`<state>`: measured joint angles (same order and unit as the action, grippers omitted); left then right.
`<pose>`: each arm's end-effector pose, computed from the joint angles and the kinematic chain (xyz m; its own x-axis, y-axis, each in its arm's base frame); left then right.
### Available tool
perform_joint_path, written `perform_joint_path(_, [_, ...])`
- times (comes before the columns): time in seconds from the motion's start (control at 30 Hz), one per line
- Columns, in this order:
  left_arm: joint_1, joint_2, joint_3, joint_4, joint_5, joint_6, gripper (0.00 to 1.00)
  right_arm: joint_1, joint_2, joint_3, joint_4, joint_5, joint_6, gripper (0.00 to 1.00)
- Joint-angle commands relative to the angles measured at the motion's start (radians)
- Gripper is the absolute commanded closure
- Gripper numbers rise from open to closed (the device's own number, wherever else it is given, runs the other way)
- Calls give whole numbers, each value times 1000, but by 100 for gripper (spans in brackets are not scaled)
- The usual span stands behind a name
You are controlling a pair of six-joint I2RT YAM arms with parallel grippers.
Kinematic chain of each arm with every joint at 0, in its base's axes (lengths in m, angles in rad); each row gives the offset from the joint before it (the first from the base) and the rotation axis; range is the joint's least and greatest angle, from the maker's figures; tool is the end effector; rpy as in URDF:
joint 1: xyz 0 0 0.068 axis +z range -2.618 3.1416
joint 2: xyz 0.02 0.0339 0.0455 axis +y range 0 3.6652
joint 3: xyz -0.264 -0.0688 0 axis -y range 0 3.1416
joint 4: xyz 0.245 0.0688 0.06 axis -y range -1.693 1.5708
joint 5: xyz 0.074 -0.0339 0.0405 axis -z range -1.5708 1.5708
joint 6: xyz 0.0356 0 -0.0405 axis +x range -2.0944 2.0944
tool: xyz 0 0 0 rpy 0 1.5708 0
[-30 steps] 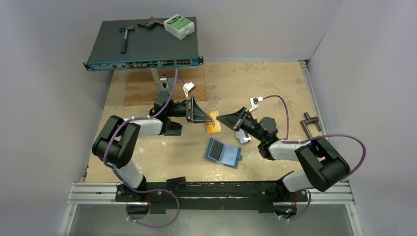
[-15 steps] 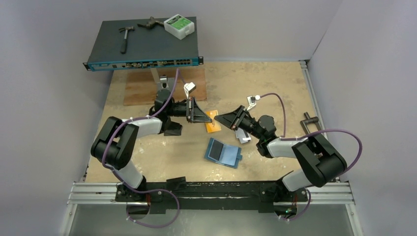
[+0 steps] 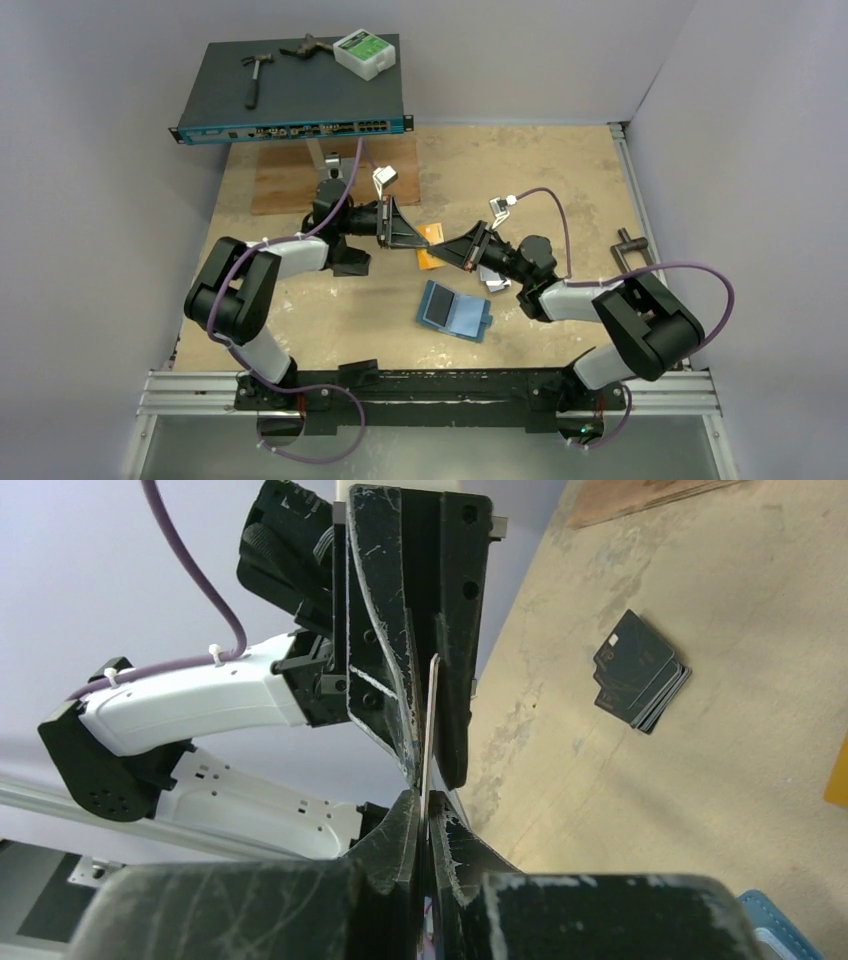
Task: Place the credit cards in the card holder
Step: Pick up the credit card from the storage box.
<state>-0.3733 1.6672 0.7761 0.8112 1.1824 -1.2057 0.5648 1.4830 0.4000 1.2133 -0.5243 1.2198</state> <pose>0.2983 -0.1522 0.2165 -0.9579 -0.0047 -0.2869 0.2866 0.0330 -0.9575 0.2174 0.1588 0.2018 -0.7911 0.4611 -0.4020 -0.4065 0.0948 0.9087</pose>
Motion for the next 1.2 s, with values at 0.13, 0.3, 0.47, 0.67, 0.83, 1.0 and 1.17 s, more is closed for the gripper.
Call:
perform_joint_path(0.13, [18,-51,37,-77,19,74,45,-7,-124,29,-129,7,-103,100])
perform_joint_path(0.3, [31,-29,20,76,26,-28,46,-14,-138,31,-169,8,-117,100])
perform_joint_path(0.47, [53,-15,16,225,28,-134,46,-15,-93,27,-123,-14,-93,100])
perform_joint_path(0.67, [56,-29,5,250,25,-143,44,-15,-55,37,-102,-38,-79,100])
perform_joint_path(0.83, [56,-32,-1,274,29,-156,46,-15,-38,36,-90,-34,-66,100])
perform_joint_path(1.0, [56,-44,-3,288,34,-164,47,-19,-40,24,-84,0,-50,97])
perform_joint_path(1.17, [57,-50,-6,291,38,-165,49,-35,-68,8,-97,41,-44,96])
